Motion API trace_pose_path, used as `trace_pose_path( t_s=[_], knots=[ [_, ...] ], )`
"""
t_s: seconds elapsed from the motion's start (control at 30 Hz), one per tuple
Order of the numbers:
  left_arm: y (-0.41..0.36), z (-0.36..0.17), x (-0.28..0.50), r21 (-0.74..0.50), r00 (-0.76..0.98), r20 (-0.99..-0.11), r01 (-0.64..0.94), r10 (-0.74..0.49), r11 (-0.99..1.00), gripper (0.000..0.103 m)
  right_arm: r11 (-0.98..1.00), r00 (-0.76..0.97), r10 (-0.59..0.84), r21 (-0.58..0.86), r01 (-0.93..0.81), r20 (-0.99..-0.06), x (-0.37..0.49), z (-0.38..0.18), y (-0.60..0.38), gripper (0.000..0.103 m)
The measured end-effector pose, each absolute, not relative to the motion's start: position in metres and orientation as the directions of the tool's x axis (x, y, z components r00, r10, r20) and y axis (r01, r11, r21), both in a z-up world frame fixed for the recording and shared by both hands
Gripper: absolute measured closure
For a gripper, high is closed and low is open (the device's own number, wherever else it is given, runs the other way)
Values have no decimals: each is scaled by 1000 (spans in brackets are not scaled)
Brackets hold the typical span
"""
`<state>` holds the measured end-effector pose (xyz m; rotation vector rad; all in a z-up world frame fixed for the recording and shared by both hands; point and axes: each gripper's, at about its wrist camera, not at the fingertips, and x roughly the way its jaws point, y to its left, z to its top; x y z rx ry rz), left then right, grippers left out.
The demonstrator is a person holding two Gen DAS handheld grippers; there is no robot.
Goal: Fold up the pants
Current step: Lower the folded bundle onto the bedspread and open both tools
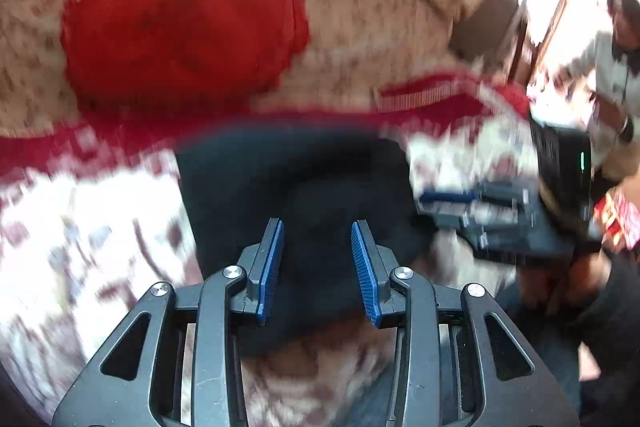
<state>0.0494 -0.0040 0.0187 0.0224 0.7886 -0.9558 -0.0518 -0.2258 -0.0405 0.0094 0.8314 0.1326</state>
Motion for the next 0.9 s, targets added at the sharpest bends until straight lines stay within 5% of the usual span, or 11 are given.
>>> trace_pose_path(
  t_s=[0.1, 0.2, 0.33, 0.57, 0.7, 0.9],
  knots=[
    [-10, 32, 77, -343, 356, -588, 704, -726, 623, 69, 993, 753, 119, 71, -95, -647, -66, -7, -237, 72],
    [-41, 1, 110, -356, 302, -704, 633, -643, 688, 69, 994, 812, 100, 86, -62, -575, -52, 12, -240, 72],
    [-57, -23, 111, -323, 291, -764, 599, -575, 732, 69, 996, 686, 85, 36, -85, -723, -2, -40, -233, 72],
    [-42, 13, 87, -279, 368, -736, 600, -568, 750, 67, 984, 699, 145, 177, -27, -700, -28, -27, -252, 72],
    [-12, 34, 38, -184, 505, -698, 559, -508, 808, 9, 978, 732, 152, 206, -16, -664, -82, -5, -258, 71],
    [13, 27, -15, -113, 541, -736, 494, -406, 862, 9, 990, 728, 117, 139, -29, -676, -153, -18, -251, 71]
  ],
)
